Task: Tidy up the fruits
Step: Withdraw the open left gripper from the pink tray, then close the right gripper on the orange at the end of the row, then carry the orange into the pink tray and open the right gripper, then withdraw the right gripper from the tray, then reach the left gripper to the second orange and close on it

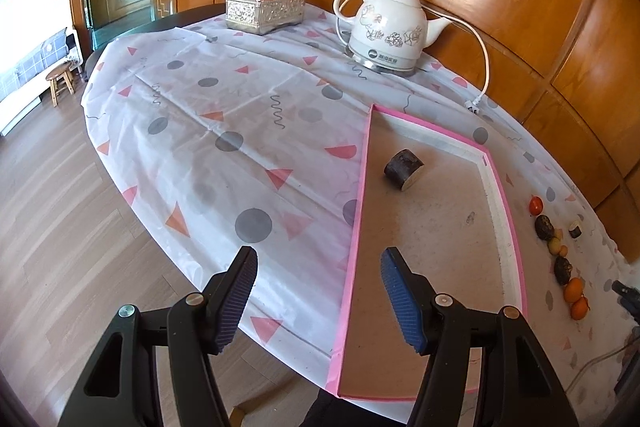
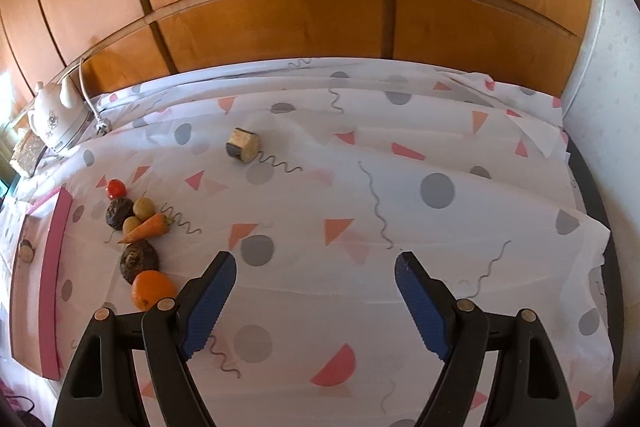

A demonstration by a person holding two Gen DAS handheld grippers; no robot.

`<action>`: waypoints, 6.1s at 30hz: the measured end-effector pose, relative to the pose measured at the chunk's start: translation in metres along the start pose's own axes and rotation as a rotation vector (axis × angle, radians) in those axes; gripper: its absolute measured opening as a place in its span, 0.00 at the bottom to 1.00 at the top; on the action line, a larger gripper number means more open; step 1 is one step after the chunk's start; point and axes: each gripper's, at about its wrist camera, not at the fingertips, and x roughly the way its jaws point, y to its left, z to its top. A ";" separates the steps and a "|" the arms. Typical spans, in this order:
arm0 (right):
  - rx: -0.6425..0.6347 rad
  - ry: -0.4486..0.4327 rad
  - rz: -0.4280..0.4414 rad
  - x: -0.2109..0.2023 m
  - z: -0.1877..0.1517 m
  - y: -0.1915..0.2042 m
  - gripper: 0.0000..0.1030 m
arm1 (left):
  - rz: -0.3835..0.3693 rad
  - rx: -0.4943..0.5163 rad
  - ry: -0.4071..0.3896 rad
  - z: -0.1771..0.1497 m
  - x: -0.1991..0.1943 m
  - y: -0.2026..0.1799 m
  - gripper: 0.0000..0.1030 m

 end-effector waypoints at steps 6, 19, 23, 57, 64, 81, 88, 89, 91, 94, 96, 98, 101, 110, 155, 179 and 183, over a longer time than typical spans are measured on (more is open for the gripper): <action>-0.025 0.014 0.012 0.007 0.001 0.017 0.81 | -0.003 -0.010 0.004 0.001 0.001 0.004 0.63; -0.119 0.049 0.149 0.015 -0.006 0.064 0.79 | -0.006 -0.009 0.021 -0.002 0.005 0.010 0.64; -0.192 0.081 0.205 0.020 -0.011 0.090 0.77 | -0.001 -0.020 0.025 -0.003 0.007 0.015 0.64; -0.583 0.079 0.384 -0.016 -0.050 0.247 0.39 | -0.023 0.174 -0.066 -0.011 -0.011 -0.023 0.72; -0.616 0.140 0.506 -0.002 -0.067 0.328 0.39 | -0.028 0.193 -0.072 -0.013 -0.013 -0.028 0.75; -0.583 0.165 0.489 0.020 -0.072 0.385 0.58 | -0.030 0.174 -0.047 -0.014 -0.005 -0.022 0.77; -0.597 0.074 0.440 -0.008 -0.071 0.349 0.59 | -0.035 0.190 -0.071 -0.012 -0.012 -0.030 0.83; -0.603 0.067 0.426 -0.010 -0.071 0.343 0.59 | -0.035 0.195 -0.074 -0.011 -0.013 -0.032 0.83; -0.607 0.059 0.400 -0.013 -0.073 0.328 0.59 | -0.042 0.209 -0.077 -0.010 -0.014 -0.038 0.83; -0.592 0.054 0.366 -0.015 -0.074 0.301 0.59 | -0.044 0.234 -0.082 -0.009 -0.015 -0.047 0.83; -0.568 0.055 0.345 -0.016 -0.073 0.283 0.59 | -0.050 0.249 -0.082 -0.009 -0.015 -0.052 0.83; -0.543 0.051 0.324 -0.018 -0.070 0.265 0.59 | -0.052 0.265 -0.082 -0.009 -0.016 -0.057 0.83; -0.504 0.040 0.283 -0.022 -0.065 0.238 0.59 | -0.056 0.293 -0.081 -0.009 -0.015 -0.066 0.83; -0.408 0.014 0.157 -0.030 -0.045 0.169 0.59 | -0.071 0.360 -0.080 -0.008 -0.015 -0.088 0.83; 0.432 0.072 -0.334 -0.021 -0.019 -0.131 0.59 | -0.321 0.658 0.054 -0.041 0.012 -0.266 0.83; 0.682 0.035 -0.369 -0.037 -0.034 -0.177 0.59 | -0.478 0.866 0.218 -0.105 0.058 -0.401 0.68; 0.690 0.029 -0.367 -0.038 -0.035 -0.179 0.59 | -0.466 0.871 0.231 -0.110 0.069 -0.409 0.68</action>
